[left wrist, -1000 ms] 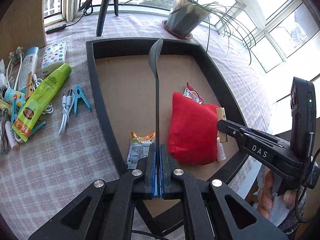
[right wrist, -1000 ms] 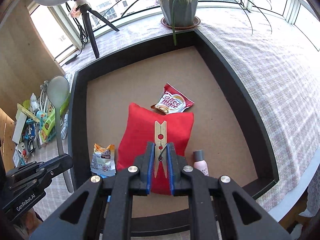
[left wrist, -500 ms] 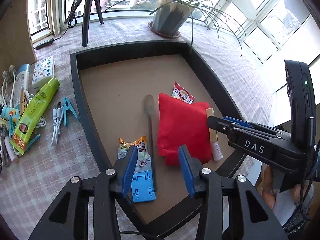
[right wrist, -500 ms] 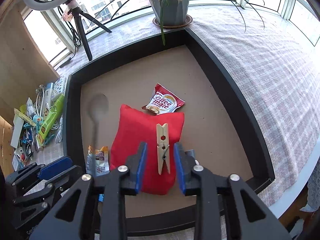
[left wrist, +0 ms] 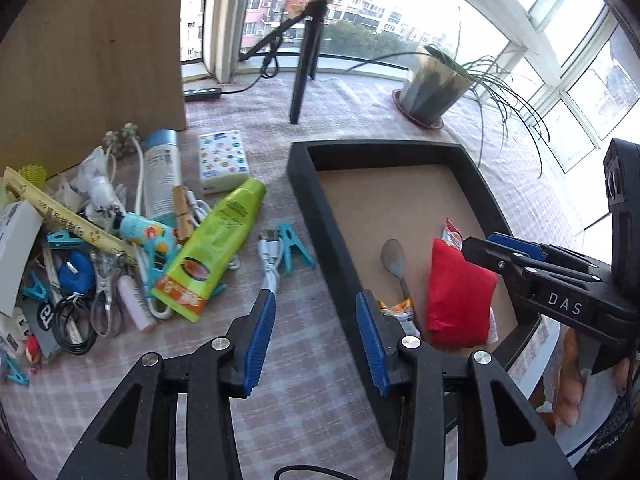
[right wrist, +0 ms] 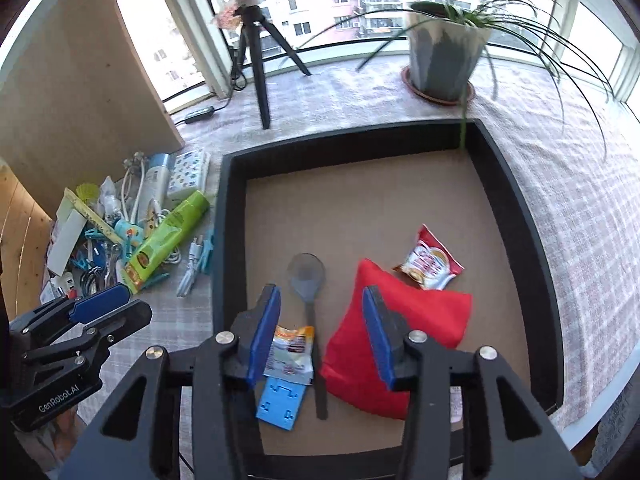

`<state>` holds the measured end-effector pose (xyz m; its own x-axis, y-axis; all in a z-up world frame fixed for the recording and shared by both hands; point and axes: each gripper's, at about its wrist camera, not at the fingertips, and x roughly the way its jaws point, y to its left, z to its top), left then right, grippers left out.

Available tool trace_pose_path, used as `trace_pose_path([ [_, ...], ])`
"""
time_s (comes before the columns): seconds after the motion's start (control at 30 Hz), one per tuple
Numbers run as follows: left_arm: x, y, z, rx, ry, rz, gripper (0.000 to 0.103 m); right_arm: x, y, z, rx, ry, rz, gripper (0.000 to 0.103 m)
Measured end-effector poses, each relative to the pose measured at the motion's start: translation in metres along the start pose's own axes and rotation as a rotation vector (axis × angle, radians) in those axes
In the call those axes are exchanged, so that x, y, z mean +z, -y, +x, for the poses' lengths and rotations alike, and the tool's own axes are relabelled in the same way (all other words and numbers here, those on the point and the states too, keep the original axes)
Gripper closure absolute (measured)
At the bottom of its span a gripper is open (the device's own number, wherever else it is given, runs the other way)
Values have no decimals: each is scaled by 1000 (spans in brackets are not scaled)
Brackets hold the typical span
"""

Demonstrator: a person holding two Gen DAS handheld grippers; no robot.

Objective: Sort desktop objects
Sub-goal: 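Move both grippers back toward the white box in the pile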

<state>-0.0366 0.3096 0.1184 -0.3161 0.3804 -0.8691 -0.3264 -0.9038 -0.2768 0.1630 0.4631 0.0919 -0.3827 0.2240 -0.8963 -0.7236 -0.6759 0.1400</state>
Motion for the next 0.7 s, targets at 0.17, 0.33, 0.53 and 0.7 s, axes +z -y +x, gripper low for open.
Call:
trace_pose_path([
  [0.17, 11, -79, -31, 86, 28, -77, 63, 32, -71, 9, 46, -8, -150, 56],
  [0.33, 26, -170, -58, 183, 42, -176, 60, 62, -145, 32, 107, -47, -277, 55],
  [0.53, 42, -294, -70, 187, 19, -385, 57, 93, -222, 74, 211, -132, -326, 54],
  [0.7, 55, -377, -71, 216, 30, -522, 57, 116, -276, 116, 234, -210, -335, 54],
])
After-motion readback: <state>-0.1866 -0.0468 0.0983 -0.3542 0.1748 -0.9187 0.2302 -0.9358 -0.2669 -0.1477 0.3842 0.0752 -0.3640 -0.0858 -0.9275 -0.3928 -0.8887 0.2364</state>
